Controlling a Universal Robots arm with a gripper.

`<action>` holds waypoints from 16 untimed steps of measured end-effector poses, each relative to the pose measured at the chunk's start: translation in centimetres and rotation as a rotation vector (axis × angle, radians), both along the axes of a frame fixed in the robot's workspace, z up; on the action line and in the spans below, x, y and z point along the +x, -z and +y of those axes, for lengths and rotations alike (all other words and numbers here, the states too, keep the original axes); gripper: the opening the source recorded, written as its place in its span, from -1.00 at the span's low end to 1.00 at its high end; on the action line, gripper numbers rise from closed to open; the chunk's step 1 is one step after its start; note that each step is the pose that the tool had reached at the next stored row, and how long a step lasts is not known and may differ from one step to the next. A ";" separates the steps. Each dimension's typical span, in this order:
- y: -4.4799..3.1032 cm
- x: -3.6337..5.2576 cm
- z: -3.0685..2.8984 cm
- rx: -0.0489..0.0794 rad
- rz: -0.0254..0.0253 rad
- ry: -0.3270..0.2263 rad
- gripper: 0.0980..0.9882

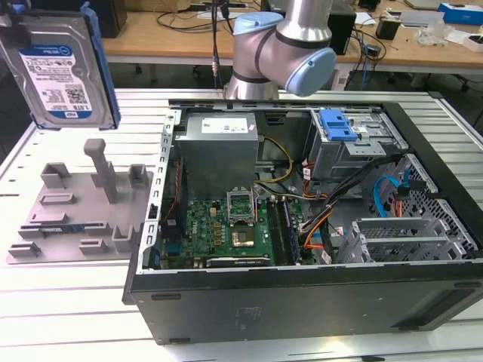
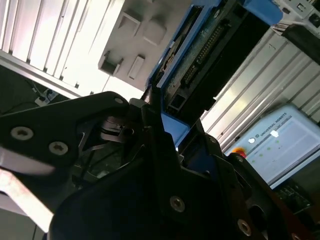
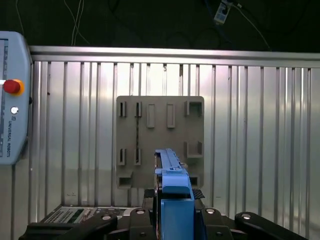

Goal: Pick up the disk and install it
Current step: 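Pick up the disk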

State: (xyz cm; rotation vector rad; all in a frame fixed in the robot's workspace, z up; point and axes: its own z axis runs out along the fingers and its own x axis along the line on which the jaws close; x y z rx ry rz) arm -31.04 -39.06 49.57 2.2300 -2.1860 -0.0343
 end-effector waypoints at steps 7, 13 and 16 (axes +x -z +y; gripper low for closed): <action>0.00 3.67 -2.60 0.000 0.0017 0.000 -0.39; 0.00 6.91 -4.73 0.000 0.0032 0.000 -0.39; 0.00 8.88 -5.97 0.000 0.0038 0.000 -0.39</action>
